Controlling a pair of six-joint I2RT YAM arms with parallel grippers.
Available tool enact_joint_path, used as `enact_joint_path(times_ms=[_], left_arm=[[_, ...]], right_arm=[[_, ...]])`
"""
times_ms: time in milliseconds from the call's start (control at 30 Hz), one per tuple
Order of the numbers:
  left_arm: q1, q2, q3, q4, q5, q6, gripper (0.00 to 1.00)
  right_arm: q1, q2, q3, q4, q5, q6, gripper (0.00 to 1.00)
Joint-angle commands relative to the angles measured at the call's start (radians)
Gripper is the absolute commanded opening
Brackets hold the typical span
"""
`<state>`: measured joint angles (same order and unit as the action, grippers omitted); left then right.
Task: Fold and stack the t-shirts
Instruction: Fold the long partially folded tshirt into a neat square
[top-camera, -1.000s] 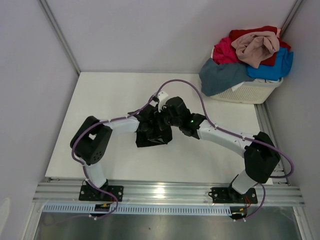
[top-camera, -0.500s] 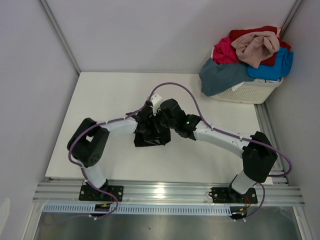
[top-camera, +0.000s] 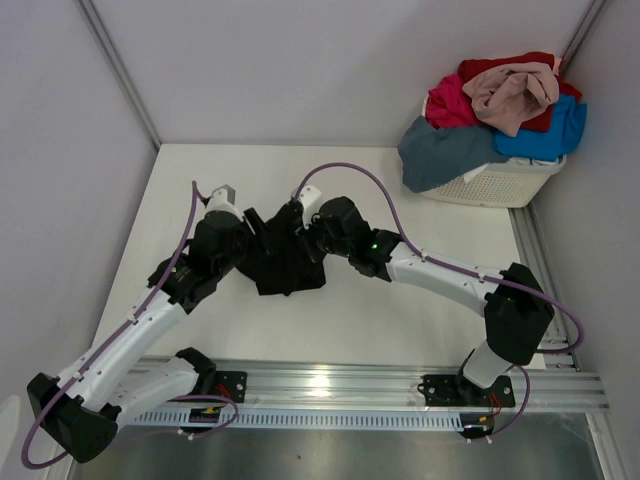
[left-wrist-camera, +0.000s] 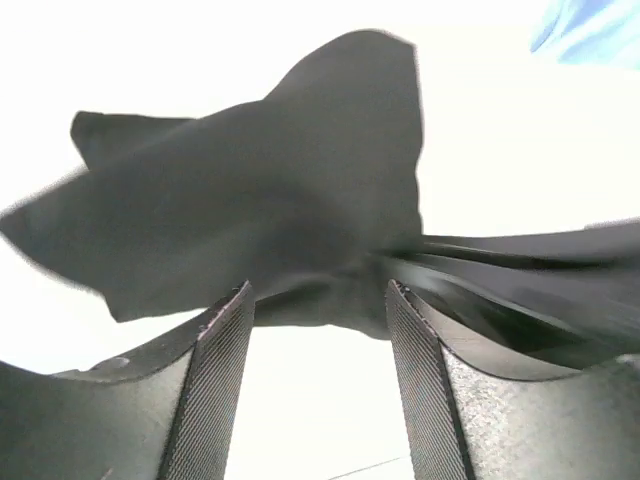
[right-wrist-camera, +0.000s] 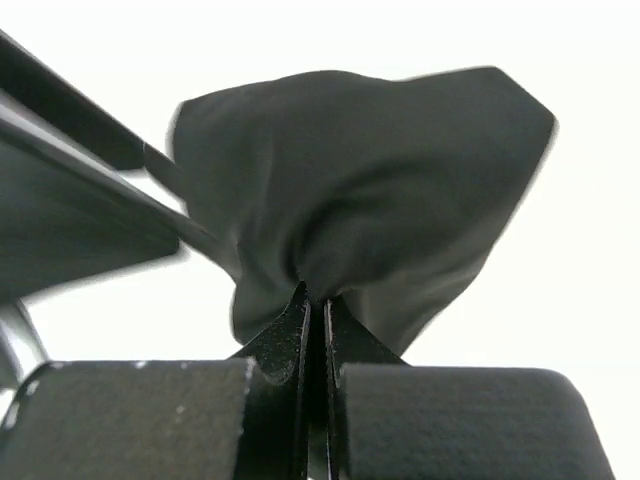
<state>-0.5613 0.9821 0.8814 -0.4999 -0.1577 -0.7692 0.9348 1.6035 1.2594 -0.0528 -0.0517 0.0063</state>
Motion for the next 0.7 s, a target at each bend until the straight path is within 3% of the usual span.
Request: enact_joint_path(times_ms=[0,167,367,500,667], left_arm=[[0.018,0.019,0.028,-0.017,-0.083,0.004,0.60],[0.021,0.086,0.076,-0.143,-0.117,-0.027,0.60],[0.023,-0.052,-0.019,-0.039,-0.106,-0.019,0.62],[0.024,-0.054,-0.027,-0.029,-0.095,-0.018,0.62],[0.024,-0.022,-0.018,-0.040,-0.074,-0.021,0.62]], right_arm=[[-0.014,0.036,-0.028,-0.061,0.044,-0.014,0.00],[-0.017,0.059,-0.023,-0.051,0.029,-0.011,0.00],[-0.014,0.058,-0.026,-0.048,0.050,-0.011,0.00],[-0.021,0.043,-0.035,-0.018,0.108,0.010,0.00],[-0.024,0.041,-0.048,0.002,0.370,0.057,0.00]])
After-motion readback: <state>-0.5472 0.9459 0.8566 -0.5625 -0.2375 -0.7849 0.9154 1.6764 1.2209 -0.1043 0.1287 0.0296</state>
